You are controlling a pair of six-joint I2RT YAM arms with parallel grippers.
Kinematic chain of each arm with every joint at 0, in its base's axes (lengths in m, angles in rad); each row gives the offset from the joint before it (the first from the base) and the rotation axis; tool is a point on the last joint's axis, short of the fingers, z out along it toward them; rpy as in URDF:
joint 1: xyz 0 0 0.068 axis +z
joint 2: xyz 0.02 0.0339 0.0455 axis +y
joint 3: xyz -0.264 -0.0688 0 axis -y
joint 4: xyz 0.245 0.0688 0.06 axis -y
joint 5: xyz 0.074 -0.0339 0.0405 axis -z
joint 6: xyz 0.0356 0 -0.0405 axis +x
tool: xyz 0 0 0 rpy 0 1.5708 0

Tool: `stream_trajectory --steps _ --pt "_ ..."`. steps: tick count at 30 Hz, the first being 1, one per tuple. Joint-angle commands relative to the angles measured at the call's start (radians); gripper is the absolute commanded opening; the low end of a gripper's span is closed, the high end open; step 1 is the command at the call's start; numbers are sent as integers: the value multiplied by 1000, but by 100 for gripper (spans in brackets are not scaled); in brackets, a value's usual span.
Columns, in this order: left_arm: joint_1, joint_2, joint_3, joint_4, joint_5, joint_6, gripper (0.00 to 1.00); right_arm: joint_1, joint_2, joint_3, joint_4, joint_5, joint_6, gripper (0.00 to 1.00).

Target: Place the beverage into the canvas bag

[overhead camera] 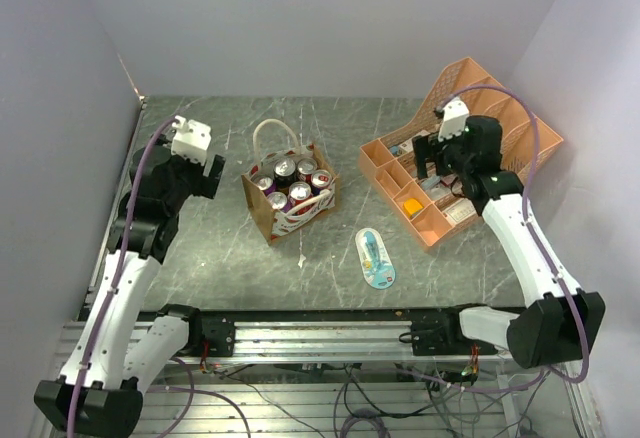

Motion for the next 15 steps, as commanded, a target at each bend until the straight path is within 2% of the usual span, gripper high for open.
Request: stream_trajectory --steps 1,6,15 --pt "34 -70 -56 128 -44 -75 99 -56 -71 -8 71 37 13 100" --pt "64 -118 -66 135 -86 -104 99 -140 -154 -44 104 37 -12 100" --pt "120 -218 -83 132 -36 -148 99 -262 -301 -115 138 -74 18 100"
